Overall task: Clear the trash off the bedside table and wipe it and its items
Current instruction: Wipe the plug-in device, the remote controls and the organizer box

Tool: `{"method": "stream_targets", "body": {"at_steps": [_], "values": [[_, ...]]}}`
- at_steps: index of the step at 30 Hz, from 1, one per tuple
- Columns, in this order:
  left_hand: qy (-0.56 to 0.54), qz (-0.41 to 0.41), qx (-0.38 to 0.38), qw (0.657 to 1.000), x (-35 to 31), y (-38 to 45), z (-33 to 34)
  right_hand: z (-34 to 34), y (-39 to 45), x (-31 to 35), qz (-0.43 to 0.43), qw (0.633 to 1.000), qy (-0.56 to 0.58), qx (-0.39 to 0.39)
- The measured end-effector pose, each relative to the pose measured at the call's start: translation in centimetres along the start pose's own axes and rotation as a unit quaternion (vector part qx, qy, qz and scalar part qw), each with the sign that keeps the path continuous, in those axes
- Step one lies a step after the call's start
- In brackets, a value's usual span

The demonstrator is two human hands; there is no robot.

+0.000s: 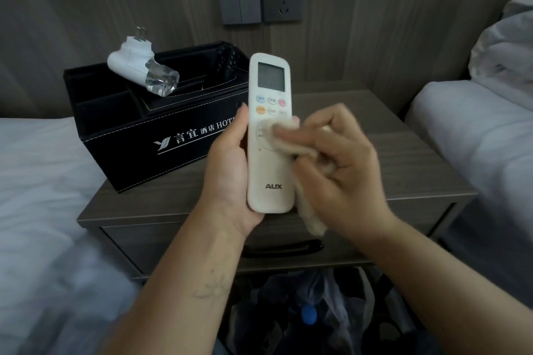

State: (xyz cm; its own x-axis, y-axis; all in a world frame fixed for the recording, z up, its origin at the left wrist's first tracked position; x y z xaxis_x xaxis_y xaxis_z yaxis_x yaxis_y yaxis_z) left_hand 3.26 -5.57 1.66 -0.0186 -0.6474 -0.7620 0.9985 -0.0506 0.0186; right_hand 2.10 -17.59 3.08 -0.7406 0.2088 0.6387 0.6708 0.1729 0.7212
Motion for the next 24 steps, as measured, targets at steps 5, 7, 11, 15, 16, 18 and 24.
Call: {"method": "stream_targets", "body": {"at_steps": [5, 7, 11, 15, 16, 18, 24], "values": [[-0.06, 0.028, -0.088, 0.994, -0.9, 0.5, -1.1, 0.7, -1.0, 0.7, -0.026, 0.99, 0.079, 0.116], [-0.069, 0.035, -0.082, 0.994, -1.0, 0.2, -1.0, 0.1, -0.8, 0.4, -0.012, 0.996, 0.077, 0.049], [-0.101, 0.017, -0.084, 0.991, -0.7, -0.3, -0.5, 1.4, -1.8, 0.6, 0.02, 0.996, 0.087, 0.013], [-0.159, 0.087, -0.124, 0.976, -1.3, -0.3, -0.6, 1.5, -2.0, 0.4, 0.121, 0.971, 0.207, 0.008], [-0.158, 0.115, -0.127, 0.972, -1.5, -0.3, -0.7, 1.4, -2.0, 0.1, 0.175, 0.956, 0.233, -0.023], [-0.124, 0.159, -0.122, 0.972, -1.5, -0.4, -0.6, 1.8, -2.4, -0.8, 0.302, 0.912, 0.271, -0.066], [0.019, 0.245, -0.051, 0.968, -1.5, -0.2, 0.1, 2.8, -3.7, -1.7, 0.508, 0.777, 0.371, -0.024]]}}
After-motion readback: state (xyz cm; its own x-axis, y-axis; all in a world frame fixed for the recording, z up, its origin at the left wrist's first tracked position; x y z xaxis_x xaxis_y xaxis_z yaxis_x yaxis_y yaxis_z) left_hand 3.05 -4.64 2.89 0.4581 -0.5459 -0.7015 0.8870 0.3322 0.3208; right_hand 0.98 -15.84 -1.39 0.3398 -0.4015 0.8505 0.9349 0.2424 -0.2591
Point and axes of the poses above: each hand's wrist, its own y-axis towards the middle knuckle, its own z-axis out of the palm, x = y × z, the point moved 3 cm from there along y, towards the middle knuckle, and after that the axes turned 3 degrees about z, right-handed, at the moved point
